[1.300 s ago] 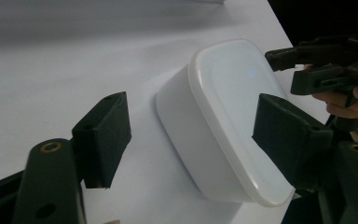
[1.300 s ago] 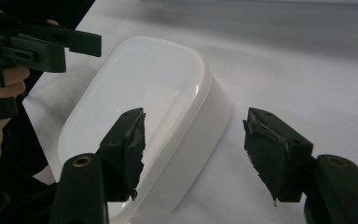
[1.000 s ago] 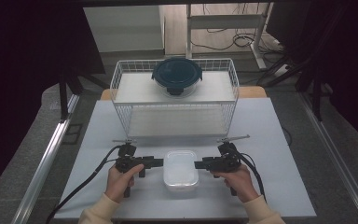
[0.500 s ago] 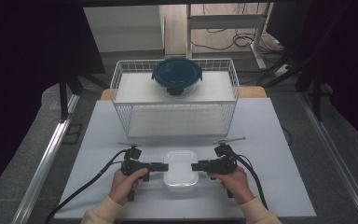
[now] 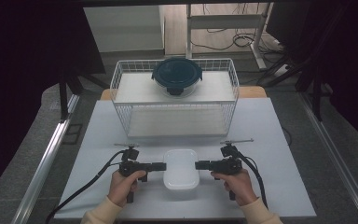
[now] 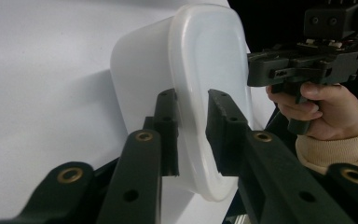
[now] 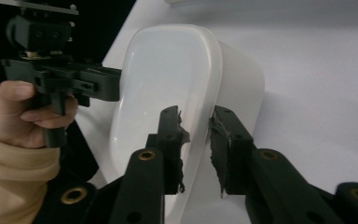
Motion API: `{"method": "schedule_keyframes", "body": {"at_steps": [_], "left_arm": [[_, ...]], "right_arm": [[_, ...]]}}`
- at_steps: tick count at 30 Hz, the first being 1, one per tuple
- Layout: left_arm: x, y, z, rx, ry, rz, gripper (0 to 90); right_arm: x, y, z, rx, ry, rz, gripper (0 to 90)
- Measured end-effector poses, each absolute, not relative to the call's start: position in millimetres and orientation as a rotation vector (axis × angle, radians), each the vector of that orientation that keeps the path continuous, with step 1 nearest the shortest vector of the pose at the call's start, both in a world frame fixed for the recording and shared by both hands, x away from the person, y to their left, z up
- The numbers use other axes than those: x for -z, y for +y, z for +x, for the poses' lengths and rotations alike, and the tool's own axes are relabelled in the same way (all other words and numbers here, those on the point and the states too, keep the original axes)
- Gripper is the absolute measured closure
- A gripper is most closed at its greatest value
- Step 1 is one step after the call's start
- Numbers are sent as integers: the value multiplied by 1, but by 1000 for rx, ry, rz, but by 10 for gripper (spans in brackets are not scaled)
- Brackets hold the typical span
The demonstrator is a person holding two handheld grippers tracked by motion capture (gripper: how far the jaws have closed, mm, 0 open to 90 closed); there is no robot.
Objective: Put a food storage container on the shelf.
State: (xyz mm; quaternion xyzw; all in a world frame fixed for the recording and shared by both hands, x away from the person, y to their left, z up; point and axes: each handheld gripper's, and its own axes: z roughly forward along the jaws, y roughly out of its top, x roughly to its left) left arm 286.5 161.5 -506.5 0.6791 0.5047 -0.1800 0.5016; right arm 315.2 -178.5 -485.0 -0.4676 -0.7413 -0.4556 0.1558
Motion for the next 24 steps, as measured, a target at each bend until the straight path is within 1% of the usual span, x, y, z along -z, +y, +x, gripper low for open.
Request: {"method": "schedule_keyframes", "body": {"at_steps": [5, 8, 24], "left_arm": [[504, 163, 284, 422, 1208, 1645, 775], [500, 164, 283, 413, 1190, 1641, 800], [487, 169, 276, 378, 1150, 1636, 799]], "right_arm": [[483, -180, 314, 1319, -2110, -1315, 782], [481, -181, 313, 1329, -2116, -1307, 802], [467, -176, 307, 1386, -2202, -1243, 801]]}}
